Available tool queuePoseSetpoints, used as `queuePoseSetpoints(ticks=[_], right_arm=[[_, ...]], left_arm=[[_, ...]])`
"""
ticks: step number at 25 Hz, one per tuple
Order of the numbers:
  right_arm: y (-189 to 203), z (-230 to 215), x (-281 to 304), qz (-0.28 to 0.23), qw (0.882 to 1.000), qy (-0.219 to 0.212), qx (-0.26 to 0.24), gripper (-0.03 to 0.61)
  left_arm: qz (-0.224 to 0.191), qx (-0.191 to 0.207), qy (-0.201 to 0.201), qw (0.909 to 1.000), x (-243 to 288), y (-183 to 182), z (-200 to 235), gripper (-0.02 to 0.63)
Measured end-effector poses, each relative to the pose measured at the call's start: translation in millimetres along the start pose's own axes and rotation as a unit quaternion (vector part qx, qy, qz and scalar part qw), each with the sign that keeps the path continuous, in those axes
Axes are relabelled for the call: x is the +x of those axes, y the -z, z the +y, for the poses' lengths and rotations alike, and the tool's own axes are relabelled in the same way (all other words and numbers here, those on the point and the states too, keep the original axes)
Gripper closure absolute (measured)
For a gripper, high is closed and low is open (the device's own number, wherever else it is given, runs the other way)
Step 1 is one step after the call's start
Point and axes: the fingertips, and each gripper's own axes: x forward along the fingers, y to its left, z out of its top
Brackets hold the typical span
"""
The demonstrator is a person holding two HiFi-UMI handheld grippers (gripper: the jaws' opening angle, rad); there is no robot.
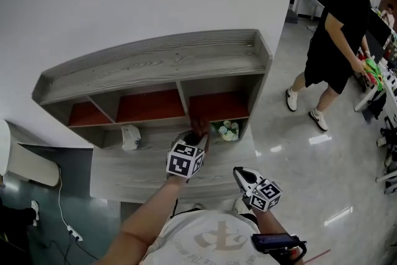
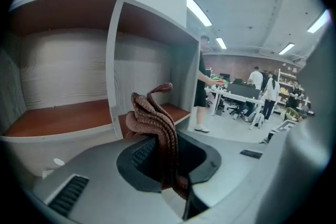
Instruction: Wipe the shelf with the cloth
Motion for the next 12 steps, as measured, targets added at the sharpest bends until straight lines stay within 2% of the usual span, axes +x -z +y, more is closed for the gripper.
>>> queuePoseSetpoints(ticks=[6,12], right_arm=[[-6,-33,-22,0.005,1.000,-0.012,0.007,0.574],[-17,-62,-33,0.009,0.999,-0.039,0.002,0.574]], left_arm=[[0.022,-0.003,-0.094,0.9953,38,-11,10,0.546],[0.049,0.035,-0.188,0.9804,73,-33,24,0.545]])
